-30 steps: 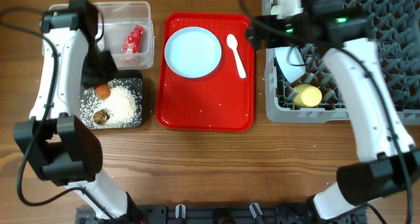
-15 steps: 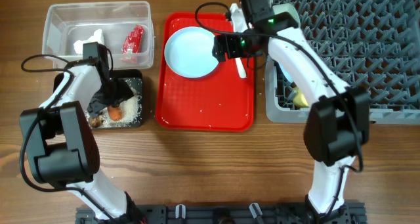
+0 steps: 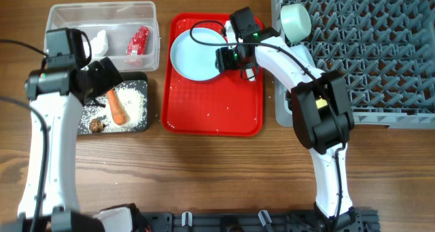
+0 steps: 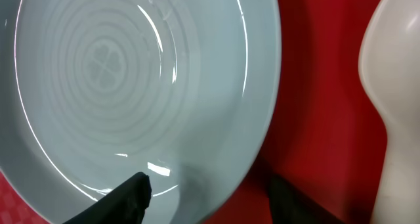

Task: Sort waste into correct bins and load items into the dishwasher rack
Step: 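Grasp the light-blue plate rim with the right gripper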

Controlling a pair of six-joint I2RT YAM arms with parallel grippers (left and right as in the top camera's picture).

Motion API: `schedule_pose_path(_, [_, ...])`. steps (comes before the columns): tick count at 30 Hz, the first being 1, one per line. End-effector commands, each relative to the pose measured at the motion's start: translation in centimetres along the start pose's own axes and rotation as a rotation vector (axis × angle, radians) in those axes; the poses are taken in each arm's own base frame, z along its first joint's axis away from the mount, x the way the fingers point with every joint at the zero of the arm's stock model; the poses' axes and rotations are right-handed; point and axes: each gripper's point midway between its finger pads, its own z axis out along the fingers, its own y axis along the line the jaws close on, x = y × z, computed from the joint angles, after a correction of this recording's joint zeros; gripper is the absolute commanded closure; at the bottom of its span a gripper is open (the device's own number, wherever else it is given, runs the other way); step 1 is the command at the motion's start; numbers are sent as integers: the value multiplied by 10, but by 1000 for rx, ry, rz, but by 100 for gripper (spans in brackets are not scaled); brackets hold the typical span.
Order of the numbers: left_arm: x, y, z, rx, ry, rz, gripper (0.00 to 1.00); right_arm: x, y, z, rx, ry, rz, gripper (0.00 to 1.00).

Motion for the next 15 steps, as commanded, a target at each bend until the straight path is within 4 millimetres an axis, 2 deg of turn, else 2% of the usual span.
schedule_pose_path(1, [-9,-4,-33,68,-87,-22,0,21,-12,29,29,66,20,51])
schedule_pose_path(3, [-10,-4,-42,79,-111,-24,0,17,-12,29,26,53,11,58])
schedule_pose_path(5, [-11,-4,-45,83,-119,-25,0,16,-14,29,36,46,11,70])
schedule_pose_path(7, [-10,-3,-44,82,-118,-25,0,14,-18,27,49,41,18,90])
schedule_pose_path(8, [-10,-3,-44,82,-118,-25,0,12,-20,25,51,40,23,95])
schedule_pose_path(12, [-10,-3,-44,82,-118,-25,0,1,-27,11,56,15,38,96])
schedule_pose_path(15, [-10,-3,-45,82,-118,-25,0,-14,-39,-16,123,-39,44,96])
